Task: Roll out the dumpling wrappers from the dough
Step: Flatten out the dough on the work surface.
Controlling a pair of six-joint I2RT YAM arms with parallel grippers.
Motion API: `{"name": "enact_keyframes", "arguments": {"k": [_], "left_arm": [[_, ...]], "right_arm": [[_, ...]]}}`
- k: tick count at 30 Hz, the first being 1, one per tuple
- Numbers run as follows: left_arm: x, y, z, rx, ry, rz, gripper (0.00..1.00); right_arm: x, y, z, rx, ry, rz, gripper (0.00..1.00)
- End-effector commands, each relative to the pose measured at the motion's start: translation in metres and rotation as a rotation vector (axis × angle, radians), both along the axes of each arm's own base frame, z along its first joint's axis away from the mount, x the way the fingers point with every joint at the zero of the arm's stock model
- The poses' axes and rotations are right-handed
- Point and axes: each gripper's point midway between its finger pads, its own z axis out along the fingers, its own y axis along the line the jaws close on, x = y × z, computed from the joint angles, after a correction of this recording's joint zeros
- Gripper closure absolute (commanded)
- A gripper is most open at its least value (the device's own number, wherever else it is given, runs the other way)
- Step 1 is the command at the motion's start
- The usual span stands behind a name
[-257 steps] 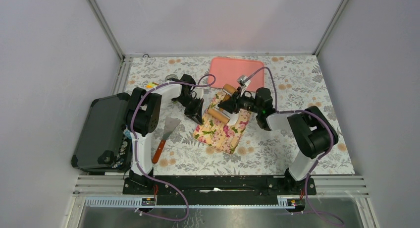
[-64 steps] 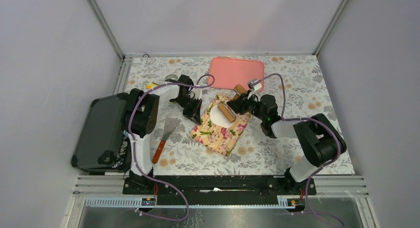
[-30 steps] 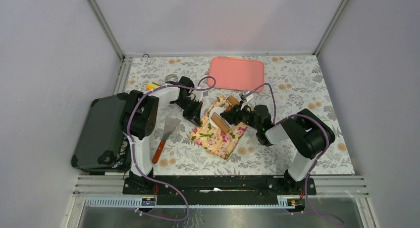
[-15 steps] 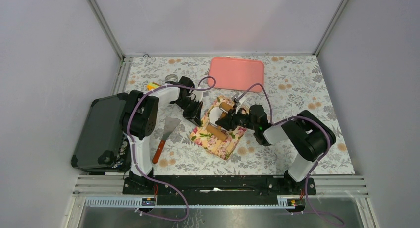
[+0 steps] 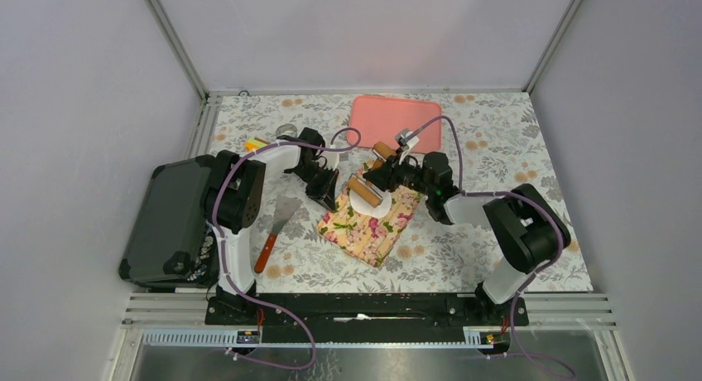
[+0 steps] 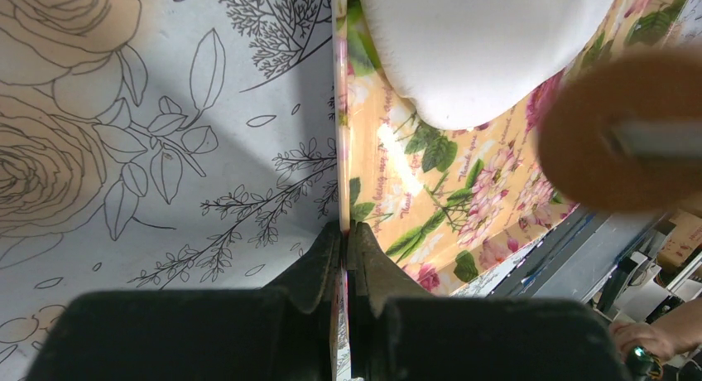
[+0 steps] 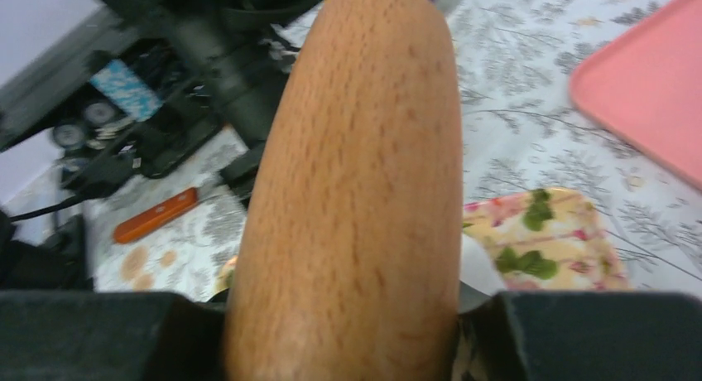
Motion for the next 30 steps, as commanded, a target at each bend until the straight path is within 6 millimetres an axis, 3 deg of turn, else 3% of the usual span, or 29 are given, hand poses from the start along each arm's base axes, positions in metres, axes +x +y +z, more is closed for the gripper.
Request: {"name": "enact_keyframes", "arguments": {"k": [1,6,13,17,30], "left_arm": [[-0.012,0.021,-0.034,0.131,-0.008,-0.063,1.0],[-0.012,0.021,-0.033,0.127,-0.01,-0.064,1.0],[-0.011,0.021,-0.033,0.128,-0.01,-0.06,1.0],[-0.011,0.021,-0.033,0.126,-0.014,-0.06,1.0],[-0.01,0.022,-0.033,0.128,-0.016,-0.049,1.0]], "right_arm": [[0.038,-0.007,-0.022,-0.075,-0.065,-0.113,1.0],[0.037,-0.019,-0.065,-0.194,-0.026,-0.144,1.0],[-0.005,-0.022,-0.101,-0.279,0.077,-0.084,1.0],[-0.017,-0.027,-0.119,-0.325,0.136,-0.071,1.0],[-0.058,-0.018,-0.137,-0.358,0.227,0.081,1.0]]}}
